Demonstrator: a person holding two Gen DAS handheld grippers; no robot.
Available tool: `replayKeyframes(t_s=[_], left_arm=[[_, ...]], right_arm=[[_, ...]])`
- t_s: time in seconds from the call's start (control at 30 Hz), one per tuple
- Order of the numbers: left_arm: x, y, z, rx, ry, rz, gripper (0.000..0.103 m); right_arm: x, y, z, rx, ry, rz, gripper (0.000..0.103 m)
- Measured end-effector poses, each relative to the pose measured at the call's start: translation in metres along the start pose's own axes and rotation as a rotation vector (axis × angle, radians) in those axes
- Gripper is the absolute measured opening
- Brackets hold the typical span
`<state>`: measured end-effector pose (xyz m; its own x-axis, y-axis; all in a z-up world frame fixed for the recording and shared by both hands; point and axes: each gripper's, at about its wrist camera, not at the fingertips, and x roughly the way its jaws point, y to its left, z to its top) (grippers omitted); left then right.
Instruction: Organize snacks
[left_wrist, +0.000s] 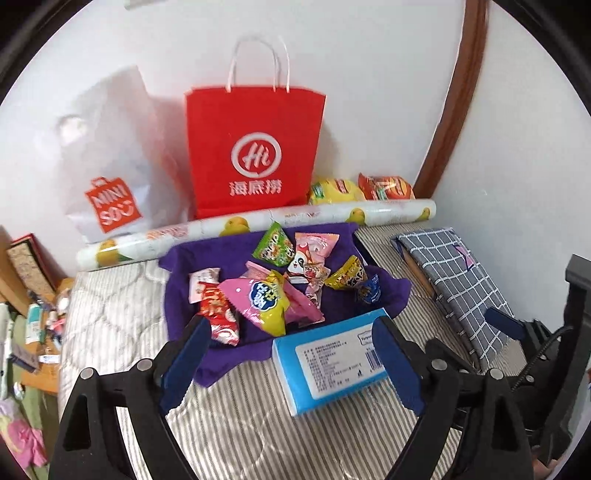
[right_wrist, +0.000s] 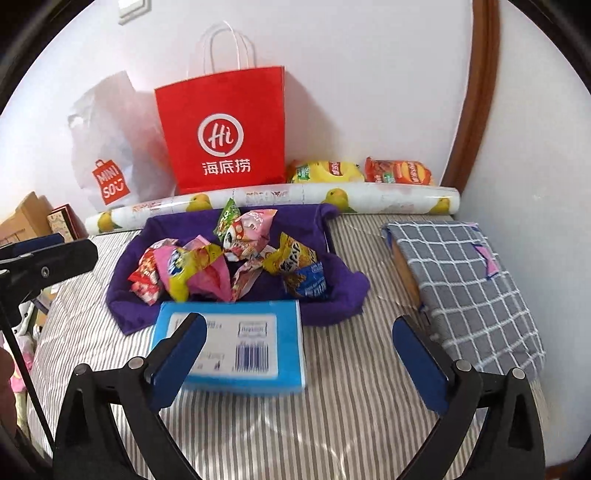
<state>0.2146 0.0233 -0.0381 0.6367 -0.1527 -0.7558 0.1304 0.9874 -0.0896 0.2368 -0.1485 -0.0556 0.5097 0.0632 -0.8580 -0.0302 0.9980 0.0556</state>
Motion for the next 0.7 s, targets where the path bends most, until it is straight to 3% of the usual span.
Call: replayKeyframes(t_s=[0.17, 0.27, 0.7], left_arm=[[-0.034, -0.014, -0.027, 0.009, -0.05, 0.026, 0.093], [-0.051, -0.023, -0.044, 0.01, -0.068, 0.003, 0.096], [-0.101, -0.04, -0.113, -0.031, -0.134, 0.068, 0.096]], right_arm=[[-0.039, -0.006, -0.02, 0.013, -0.023, -0.023, 0.103], [-0.061, -0.01, -0.034, 0.033, -0.031, -0.025, 0.103], [-0.134, -0.013, -0.092, 0.018, -0.114, -0.103, 0.103]])
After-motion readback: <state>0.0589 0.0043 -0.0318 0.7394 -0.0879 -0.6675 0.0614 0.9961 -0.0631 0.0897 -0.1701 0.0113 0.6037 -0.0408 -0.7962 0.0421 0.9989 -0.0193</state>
